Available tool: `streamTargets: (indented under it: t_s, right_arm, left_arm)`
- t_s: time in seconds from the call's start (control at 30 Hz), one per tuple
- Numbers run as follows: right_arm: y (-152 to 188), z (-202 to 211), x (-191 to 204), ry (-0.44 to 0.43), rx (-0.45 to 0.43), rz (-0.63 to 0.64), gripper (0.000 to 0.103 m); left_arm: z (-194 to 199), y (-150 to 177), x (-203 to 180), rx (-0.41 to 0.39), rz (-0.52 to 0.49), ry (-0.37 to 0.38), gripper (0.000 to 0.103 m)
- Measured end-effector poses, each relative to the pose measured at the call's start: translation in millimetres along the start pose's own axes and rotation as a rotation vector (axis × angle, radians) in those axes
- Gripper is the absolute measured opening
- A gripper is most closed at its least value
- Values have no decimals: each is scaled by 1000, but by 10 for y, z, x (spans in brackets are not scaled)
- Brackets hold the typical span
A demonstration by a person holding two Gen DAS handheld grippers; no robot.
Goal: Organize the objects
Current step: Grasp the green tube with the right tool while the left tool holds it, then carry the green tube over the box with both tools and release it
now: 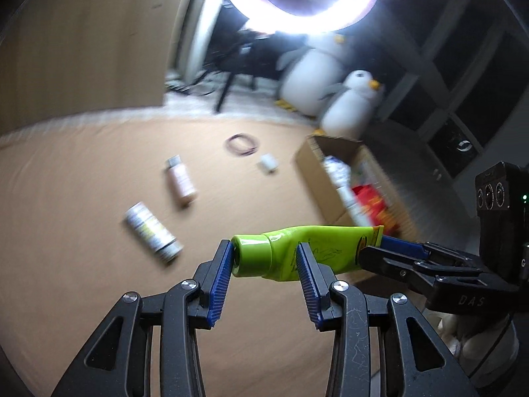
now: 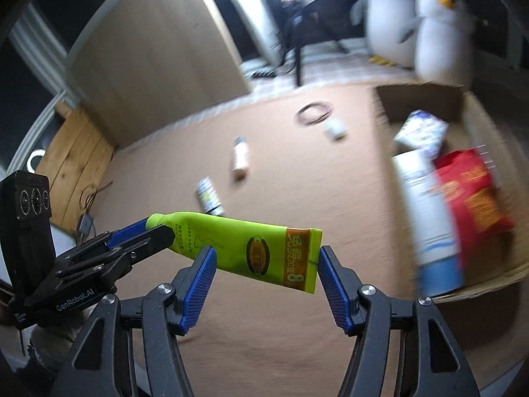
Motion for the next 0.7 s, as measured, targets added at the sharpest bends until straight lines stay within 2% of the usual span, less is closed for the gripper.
streamTargets:
  t_s: [0.23, 0.43, 0.53, 0.57, 0.6, 0.67, 0.7]
  right_arm:
    - [-208, 445, -794, 73, -69, -66, 59]
    - [-309, 659, -1425, 132, -95, -100, 59]
    - [-338, 683, -1642, 139, -94, -118, 59]
    - [-344, 688, -1693, 143, -96, -119, 59]
    - [-354, 694, -1747, 150, -97, -113, 60]
    - [-366, 704, -1780, 150, -95, -106, 60]
    - [-372, 709, -1790, 149, -95, -105, 61]
  left_arm:
    - [-481, -338, -954, -3, -90, 88, 42]
    - [-895, -461, -1505, 21, -132, 122, 42]
    - [-1011, -468, -1644, 39, -151, 126, 42]
    - [-1056, -464, -1676, 48, -157, 127, 44]
    - [-1098, -453, -1699, 61, -159, 128, 55]
    - [-1142, -436, -1705, 70, -156, 114, 68]
    - [-1132, -431, -1701, 61, -160, 104, 68]
Point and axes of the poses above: each gripper's, at about its wrist camera, not at the fingertips, and z roughly against the way its jaws point, x to its left, y to its underside, the point moved 6 cm from there along -z, roughly the way its jaws point, and after that the axes turned 1 degree about z, right-handed, at the moved point
